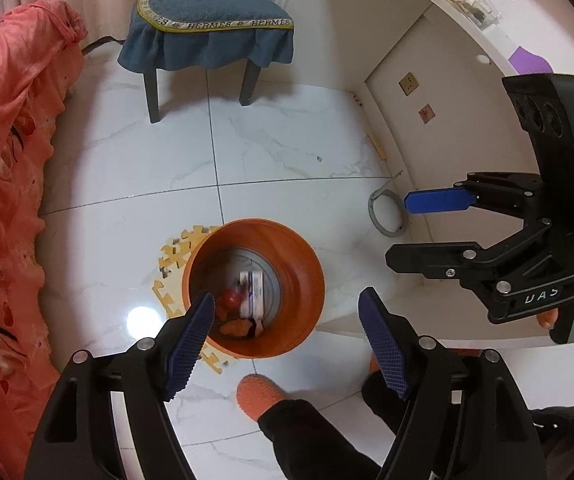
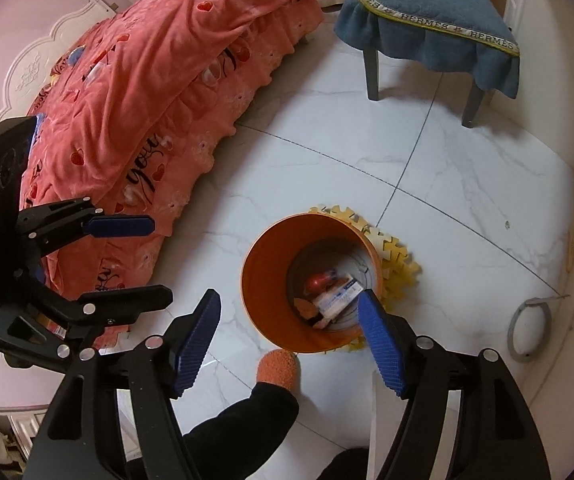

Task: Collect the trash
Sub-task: 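Open both tools to drop the medicine box and red toy into the bin, then move both tools back over the table toward the remaining items, then grasp the small blue-white medicine box with the left tool while the right tool approaches the tape roll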

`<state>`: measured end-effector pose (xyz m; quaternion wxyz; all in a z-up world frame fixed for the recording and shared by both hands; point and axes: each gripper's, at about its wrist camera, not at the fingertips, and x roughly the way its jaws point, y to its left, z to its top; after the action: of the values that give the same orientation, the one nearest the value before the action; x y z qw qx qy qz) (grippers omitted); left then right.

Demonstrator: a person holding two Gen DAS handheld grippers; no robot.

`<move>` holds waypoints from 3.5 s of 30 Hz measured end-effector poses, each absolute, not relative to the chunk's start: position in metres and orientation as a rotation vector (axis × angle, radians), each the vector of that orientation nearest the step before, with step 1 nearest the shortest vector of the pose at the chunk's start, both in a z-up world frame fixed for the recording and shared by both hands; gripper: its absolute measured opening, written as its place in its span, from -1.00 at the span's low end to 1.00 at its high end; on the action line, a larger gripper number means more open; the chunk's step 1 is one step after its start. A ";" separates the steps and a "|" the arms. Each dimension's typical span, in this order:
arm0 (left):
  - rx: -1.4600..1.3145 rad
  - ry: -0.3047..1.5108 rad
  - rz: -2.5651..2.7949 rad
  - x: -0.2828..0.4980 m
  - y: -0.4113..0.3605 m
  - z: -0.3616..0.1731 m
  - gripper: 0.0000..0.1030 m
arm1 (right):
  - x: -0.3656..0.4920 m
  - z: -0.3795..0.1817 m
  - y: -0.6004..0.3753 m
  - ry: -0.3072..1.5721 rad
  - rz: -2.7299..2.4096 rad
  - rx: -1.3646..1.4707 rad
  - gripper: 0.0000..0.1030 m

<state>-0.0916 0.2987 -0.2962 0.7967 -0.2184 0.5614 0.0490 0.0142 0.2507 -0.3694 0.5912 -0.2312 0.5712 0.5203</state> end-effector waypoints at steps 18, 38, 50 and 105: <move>-0.408 1.173 0.152 -0.095 0.277 -0.231 0.72 | 0.010 -0.285 0.217 1.267 1.248 -0.491 0.66; -0.154 1.100 0.142 -0.068 0.173 -0.107 0.89 | 0.027 -0.123 0.062 1.082 1.227 -0.312 0.85; 0.015 1.033 -0.020 -0.020 0.090 -0.069 0.89 | 0.067 -0.090 -0.061 1.007 1.053 -0.193 0.85; 0.274 1.089 -0.812 0.189 -0.029 -0.193 -0.17 | 0.173 -0.227 -0.149 1.076 0.824 -0.131 -0.13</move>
<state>0.1890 -0.0291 -0.1932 0.7694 0.1265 0.5020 -0.3742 0.1735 -0.1491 -0.2267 0.7771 -0.0607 0.4973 0.3809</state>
